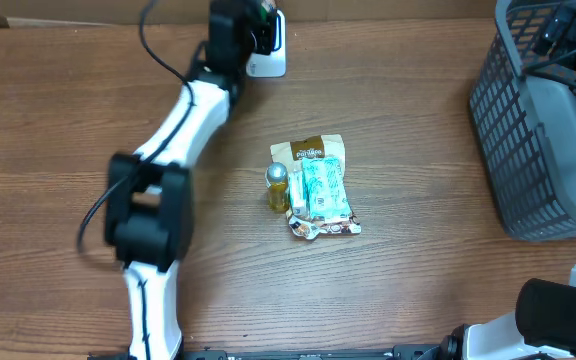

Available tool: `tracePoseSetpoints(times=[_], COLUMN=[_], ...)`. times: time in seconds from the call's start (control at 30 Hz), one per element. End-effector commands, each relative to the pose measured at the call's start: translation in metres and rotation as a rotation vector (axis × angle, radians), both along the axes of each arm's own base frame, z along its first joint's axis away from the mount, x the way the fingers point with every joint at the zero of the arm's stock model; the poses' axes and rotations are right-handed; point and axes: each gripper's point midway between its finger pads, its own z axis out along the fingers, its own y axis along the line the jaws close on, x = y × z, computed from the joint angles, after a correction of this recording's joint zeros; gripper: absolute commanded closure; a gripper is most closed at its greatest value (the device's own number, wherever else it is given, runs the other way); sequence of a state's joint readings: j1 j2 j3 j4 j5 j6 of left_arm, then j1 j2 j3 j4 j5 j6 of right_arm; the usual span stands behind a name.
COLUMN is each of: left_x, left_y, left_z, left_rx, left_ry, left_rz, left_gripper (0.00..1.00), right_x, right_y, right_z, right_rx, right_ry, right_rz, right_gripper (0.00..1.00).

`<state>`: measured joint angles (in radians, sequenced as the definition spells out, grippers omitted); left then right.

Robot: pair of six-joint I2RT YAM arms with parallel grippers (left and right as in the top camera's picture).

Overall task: Scan the item barcode
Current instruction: 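Swing the held jar away from the scanner to the left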

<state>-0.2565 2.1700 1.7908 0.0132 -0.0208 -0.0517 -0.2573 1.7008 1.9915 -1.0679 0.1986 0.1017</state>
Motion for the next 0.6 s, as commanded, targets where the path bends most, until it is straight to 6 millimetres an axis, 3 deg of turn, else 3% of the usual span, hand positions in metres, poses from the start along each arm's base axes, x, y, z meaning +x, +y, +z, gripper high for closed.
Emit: tracePoseSetpoints(times=[0.0, 0.13, 0.3, 0.57], left_x=[-0.033, -0.076, -0.124, -0.158], left_y=[0.034, 0.101, 0.178, 0.292], left_z=[0.096, 0.087, 0.039, -0.039], left_rx=[0.006, 0.009, -0.016, -0.053], left_ry=[-0.065, 0.135, 0.407, 0.672], left_rz=[0.071, 0.332, 0.569, 0.811], left_gripper=[0.96, 0.96, 0.96, 0.96], right_x=[-0.002, -0.002, -0.002, -0.002], right_y=[-0.002, -0.001, -0.001, -0.002], right_z=[0.012, 0.012, 0.012, 0.012], right_rx=[-0.012, -0.012, -0.012, -0.012], right_ry=[-0.030, -0.030, -0.030, -0.030], right_rz=[-0.010, -0.010, -0.010, -0.010], right_gripper=[0.00, 0.00, 0.00, 0.00])
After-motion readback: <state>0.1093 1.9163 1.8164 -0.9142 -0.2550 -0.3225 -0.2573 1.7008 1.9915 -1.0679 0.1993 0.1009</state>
